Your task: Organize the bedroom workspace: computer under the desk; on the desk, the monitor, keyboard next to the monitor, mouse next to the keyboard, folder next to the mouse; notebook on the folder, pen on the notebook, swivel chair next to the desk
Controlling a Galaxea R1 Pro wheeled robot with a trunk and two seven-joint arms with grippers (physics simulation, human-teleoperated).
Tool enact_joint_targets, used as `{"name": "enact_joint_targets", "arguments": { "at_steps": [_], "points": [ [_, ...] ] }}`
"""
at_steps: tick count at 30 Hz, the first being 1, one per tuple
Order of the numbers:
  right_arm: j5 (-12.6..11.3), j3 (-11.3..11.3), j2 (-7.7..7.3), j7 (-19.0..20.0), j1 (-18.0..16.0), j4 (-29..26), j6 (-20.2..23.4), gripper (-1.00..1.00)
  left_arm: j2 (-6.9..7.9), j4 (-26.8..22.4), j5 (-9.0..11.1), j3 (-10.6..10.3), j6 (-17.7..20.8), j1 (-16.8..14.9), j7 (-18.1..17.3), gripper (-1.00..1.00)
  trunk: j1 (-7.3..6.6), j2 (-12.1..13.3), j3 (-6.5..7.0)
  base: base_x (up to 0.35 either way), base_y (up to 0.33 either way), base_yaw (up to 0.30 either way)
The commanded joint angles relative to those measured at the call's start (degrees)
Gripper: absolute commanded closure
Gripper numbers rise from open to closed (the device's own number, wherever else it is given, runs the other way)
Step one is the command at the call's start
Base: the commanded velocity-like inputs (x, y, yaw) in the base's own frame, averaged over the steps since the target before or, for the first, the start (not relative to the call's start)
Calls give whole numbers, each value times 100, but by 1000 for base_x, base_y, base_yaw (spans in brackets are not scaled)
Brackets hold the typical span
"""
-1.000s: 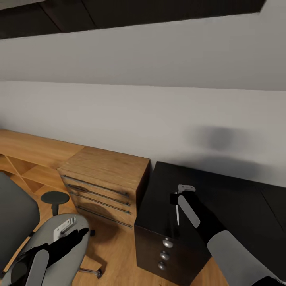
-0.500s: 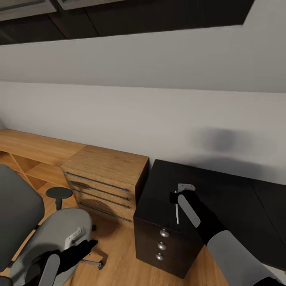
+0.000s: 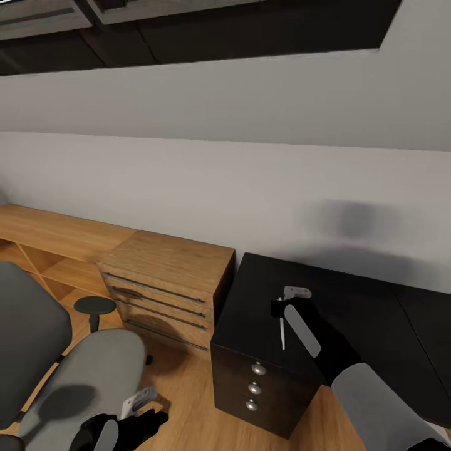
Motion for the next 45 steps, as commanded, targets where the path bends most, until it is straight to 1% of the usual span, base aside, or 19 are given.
{"name": "enact_joint_targets", "arguments": {
  "at_steps": [1,5,7,9,13,18,22,25,31,32,33,35,36,37,38,41,43,45],
  "points": [
    [-69,25,-30,-58,20,-121,72,100,-9,265,-127,-41,-442,-4,45,-100,-21,35,10,0,0,0],
    [-70,22,-39,-59,28,-171,84,100,-10,438,-200,-175,-768,-4,45,-100,-109,195,82,0,0,0],
    [-70,18,-73,-59,43,-230,87,100,-13,518,-224,-258,-946,-4,45,-100,-153,276,120,0,0,-22],
    [-71,17,-103,-59,61,-250,88,100,-13,538,-227,-278,-990,-4,45,-100,-197,356,162,0,0,-88],
    [-73,17,-130,-59,88,-294,77,100,-13,588,-235,-295,-1025,-4,51,-100,-285,516,255,0,0,-145],
    [-70,16,-150,-59,115,-376,65,100,-18,701,-302,-306,-1043,-4,59,-100,-395,717,373,0,0,-212],
    [-70,16,-152,-59,146,-402,64,100,-22,849,-317,-307,-1057,-4,62,-100,-482,877,453,0,0,-245],
    [-70,16,-150,-59,149,-421,69,100,-21,919,-321,-307,-1061,-4,62,-100,-548,997,508,0,0,-58],
    [-70,11,-155,-94,150,-456,65,100,-10,1310,-329,-315,-1063,-4,63,-100,-680,1238,615,0,0,-7],
    [-70,8,-204,-118,152,-515,70,100,-10,2076,-748,-410,-1808,-4,65,-100,-702,1278,633,0,0,0],
    [-70,8,-214,-119,153,-516,71,100,-13,2157,-835,-423,-1919,-4,67,-100,-724,1318,651,0,0,0],
    [-74,3,-251,-120,155,-551,71,100,-18,2493,-1125,-456,-2397,-4,60,-100,-768,1399,687,0,0,-60],
    [-77,-7,-344,-120,158,-626,69,100,-21,3017,-1298,-475,-3102,-4,55,-100,-790,1439,705,0,0,-219],
    [-79,-29,-372,-120,163,-640,67,100,-22,3173,-1321,-478,-3325,-4,54,-100,-812,1479,723,0,0,-235],
    [-79,-48,-381,-120,168,-645,66,100,-22,3246,-1330,-479,-3433,-4,54,-100,-834,1519,741,0,0,-241],
    [-79,-258,-416,-120,181,-659,71,100,-29,3663,-1359,-494,-4145,-4,54,-100,-900,1639,795,0,0,-255],
    [-79,-345,-438,-120,184,-662,77,100,-30,4010,-1377,-506,-4515,-4,54,-100,-900,1639,795,0,0,-270],
    [-79,-414,-466,-120,185,-660,78,100,-31,4147,-1386,-512,-4636,-4,53,-100,-900,1639,795,0,0,-283]
  ]
}}
